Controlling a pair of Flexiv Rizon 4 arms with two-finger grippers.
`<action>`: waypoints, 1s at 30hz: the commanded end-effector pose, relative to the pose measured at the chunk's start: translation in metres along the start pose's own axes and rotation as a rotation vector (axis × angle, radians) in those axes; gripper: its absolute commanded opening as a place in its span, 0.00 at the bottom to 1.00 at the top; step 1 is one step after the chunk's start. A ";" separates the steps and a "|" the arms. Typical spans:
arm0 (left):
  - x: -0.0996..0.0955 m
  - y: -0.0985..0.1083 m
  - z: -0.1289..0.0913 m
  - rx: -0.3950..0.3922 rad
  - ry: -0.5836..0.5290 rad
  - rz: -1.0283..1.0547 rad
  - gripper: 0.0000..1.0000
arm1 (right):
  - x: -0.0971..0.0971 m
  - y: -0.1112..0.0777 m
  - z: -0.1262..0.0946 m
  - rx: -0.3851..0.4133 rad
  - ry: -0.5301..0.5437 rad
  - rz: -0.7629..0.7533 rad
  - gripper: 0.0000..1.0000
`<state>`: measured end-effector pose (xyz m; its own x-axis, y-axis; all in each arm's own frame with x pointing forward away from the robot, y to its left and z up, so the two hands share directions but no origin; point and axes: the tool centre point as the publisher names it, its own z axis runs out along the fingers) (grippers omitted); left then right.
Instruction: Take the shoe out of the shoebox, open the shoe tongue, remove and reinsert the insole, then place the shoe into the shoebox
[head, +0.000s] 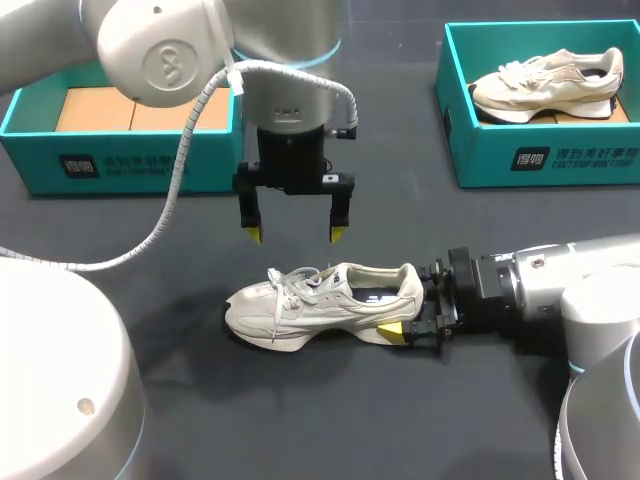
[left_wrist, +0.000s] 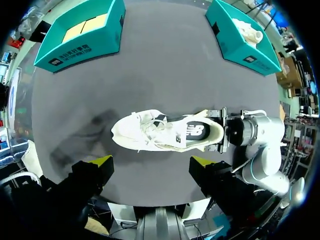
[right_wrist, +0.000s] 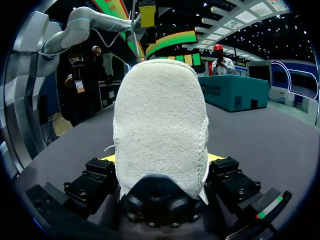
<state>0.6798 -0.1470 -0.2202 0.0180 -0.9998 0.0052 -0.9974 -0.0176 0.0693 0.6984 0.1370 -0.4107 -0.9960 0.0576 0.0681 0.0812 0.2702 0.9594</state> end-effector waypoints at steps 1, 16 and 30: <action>0.015 -0.001 0.023 -0.070 0.017 -0.119 1.00 | 0.001 -0.001 0.002 0.005 0.001 0.001 0.00; 0.033 0.004 0.062 -0.042 -0.069 -0.123 1.00 | 0.001 -0.001 0.002 0.005 0.001 0.001 0.00; 0.050 -0.003 0.084 -0.048 -0.145 -0.044 1.00 | 0.001 -0.001 0.002 0.005 0.001 0.001 0.00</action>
<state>0.6756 -0.1864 -0.2975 0.0541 -0.9929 -0.1064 -0.9917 -0.0659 0.1106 0.6983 0.1370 -0.4107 -0.9960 0.0576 0.0681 0.0812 0.2701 0.9594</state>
